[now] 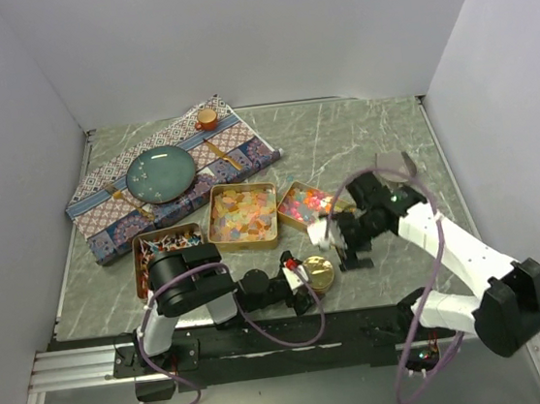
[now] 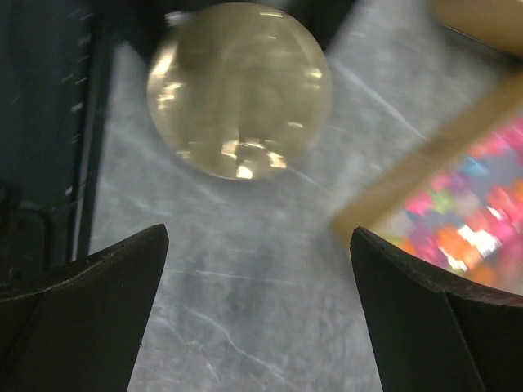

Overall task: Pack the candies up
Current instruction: Screw the bottle lid onto the packing bottle.

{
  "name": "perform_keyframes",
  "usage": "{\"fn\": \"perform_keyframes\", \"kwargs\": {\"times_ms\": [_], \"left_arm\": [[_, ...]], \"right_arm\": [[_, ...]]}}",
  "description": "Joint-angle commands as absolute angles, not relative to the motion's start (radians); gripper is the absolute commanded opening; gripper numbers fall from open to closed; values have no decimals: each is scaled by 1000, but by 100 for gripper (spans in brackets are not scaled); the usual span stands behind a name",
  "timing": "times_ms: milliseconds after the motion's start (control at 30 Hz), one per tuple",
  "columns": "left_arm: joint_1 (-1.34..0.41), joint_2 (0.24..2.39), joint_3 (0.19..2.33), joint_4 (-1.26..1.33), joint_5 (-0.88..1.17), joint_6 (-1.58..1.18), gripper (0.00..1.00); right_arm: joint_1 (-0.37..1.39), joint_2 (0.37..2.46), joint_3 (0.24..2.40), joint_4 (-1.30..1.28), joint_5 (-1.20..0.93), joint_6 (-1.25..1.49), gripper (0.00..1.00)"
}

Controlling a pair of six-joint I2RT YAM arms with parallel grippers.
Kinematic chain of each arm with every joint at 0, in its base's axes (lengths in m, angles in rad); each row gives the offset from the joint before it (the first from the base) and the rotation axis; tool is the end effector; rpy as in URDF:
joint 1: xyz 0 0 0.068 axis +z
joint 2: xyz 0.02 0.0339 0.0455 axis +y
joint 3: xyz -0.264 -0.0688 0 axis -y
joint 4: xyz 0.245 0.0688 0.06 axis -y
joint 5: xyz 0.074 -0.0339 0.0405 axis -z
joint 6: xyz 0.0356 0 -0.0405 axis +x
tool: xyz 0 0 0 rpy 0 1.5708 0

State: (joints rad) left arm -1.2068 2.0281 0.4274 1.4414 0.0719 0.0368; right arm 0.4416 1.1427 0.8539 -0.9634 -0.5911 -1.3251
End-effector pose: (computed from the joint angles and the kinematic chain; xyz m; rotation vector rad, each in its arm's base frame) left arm 0.1035 -0.2788 0.0863 1.1052 1.4465 -0.9107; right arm 0.1676 0.1012 0.2431 -2.0566 1.5267 0.5284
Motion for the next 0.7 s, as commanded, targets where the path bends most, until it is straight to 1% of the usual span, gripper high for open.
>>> {"fn": "perform_keyframes", "kwargs": {"times_ms": [0, 167, 200, 233, 267, 300, 333, 400, 433, 467, 667], "left_arm": [[-1216, 2077, 422, 1467, 35, 51, 85], [-1216, 2082, 448, 1396, 34, 26, 80], [-1215, 2082, 445, 1399, 37, 26, 78], [-1215, 2080, 445, 1397, 46, 28, 72], [-1216, 2082, 443, 1396, 58, 28, 58], [-1216, 2080, 443, 1391, 64, 28, 51], [-1216, 2080, 445, 1390, 64, 26, 35], [-1218, 2083, 449, 1382, 61, 34, 18], [-1218, 2085, 451, 1370, 58, 37, 4], [-1216, 2085, 453, 1367, 54, 37, 1], [-1216, 2088, 454, 1361, 35, 6, 1]], "right_arm": [[495, 1114, 802, -976, -632, -1559, 100], [541, 1235, 850, -931, -680, -1516, 100], [545, 1247, 854, -908, -683, -1511, 100], [554, 1265, 854, -894, -687, -1506, 100], [557, 1273, 851, -884, -689, -1505, 100], [561, 1279, 850, -867, -693, -1502, 100], [568, 1293, 850, -865, -701, -1505, 100], [580, 1305, 850, -858, -703, -1496, 100], [583, 1318, 850, -859, -704, -1490, 100], [587, 1321, 853, -862, -703, -1489, 100], [592, 1301, 831, -902, -675, -1496, 100]]}}
